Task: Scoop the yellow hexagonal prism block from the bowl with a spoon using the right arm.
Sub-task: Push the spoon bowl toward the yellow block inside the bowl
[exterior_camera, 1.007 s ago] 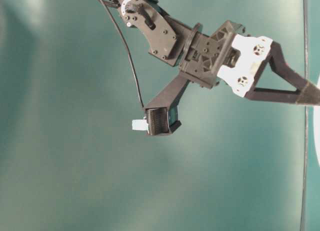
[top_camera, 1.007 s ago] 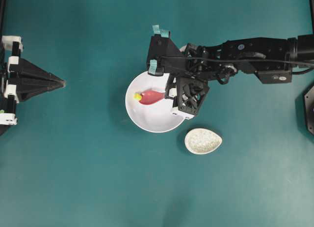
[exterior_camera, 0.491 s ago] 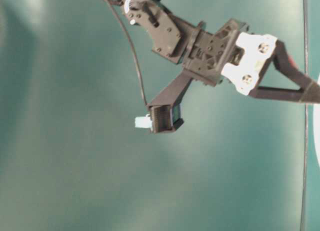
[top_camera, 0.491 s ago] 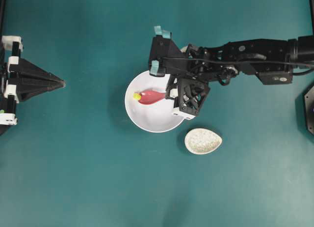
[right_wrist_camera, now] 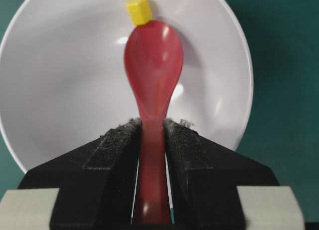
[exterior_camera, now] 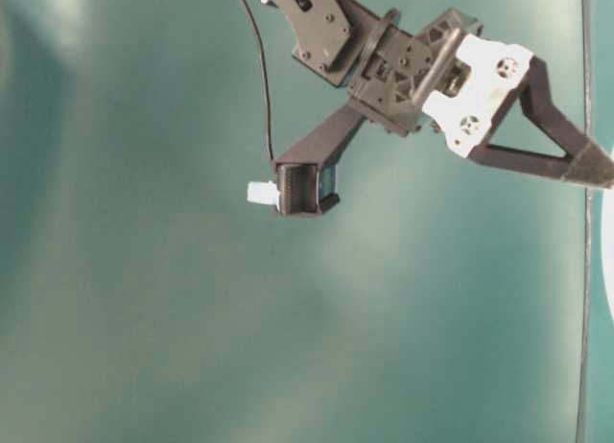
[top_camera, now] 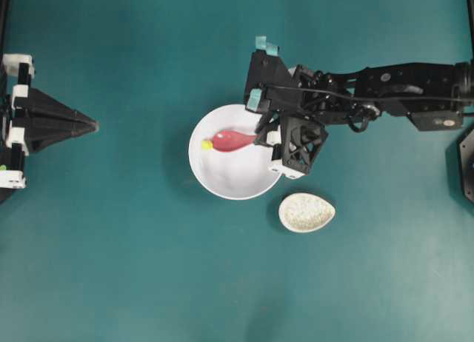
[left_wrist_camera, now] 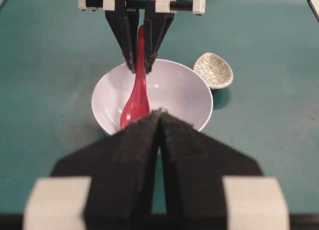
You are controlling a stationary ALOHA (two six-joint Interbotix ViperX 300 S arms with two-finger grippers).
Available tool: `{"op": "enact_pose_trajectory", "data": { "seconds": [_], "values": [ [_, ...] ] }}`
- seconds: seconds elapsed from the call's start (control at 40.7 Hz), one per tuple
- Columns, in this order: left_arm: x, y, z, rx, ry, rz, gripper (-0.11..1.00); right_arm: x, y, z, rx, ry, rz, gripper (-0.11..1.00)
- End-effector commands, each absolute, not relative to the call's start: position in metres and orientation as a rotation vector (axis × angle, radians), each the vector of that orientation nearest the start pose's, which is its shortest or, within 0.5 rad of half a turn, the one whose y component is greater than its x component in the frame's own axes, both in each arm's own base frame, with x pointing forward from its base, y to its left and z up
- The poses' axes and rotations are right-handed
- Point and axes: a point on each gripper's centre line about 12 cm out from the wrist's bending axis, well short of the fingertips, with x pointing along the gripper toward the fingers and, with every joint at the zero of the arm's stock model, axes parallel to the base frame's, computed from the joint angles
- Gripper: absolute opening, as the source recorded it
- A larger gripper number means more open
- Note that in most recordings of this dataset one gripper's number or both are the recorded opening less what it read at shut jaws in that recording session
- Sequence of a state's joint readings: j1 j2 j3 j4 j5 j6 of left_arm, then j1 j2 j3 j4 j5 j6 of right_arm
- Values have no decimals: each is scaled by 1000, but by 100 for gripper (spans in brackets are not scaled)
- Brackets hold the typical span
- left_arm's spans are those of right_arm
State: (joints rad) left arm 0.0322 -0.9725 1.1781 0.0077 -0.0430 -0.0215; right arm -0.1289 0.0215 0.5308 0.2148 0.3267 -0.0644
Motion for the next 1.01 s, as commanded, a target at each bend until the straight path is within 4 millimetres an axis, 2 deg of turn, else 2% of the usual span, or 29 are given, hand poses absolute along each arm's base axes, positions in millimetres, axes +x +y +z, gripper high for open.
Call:
{"op": "enact_pose_trajectory", "data": {
  "seconds": [0.0, 0.491, 0.983],
  "values": [
    [198, 7, 272, -13, 144, 34, 0, 396, -40, 193, 209, 809, -110, 23],
    [198, 7, 272, -13, 141, 34, 0, 398, -23, 194, 187, 810, -67, 23],
    [198, 7, 273, -13, 139, 34, 0, 401, -19, 197, 179, 798, -57, 23]
  ]
}}
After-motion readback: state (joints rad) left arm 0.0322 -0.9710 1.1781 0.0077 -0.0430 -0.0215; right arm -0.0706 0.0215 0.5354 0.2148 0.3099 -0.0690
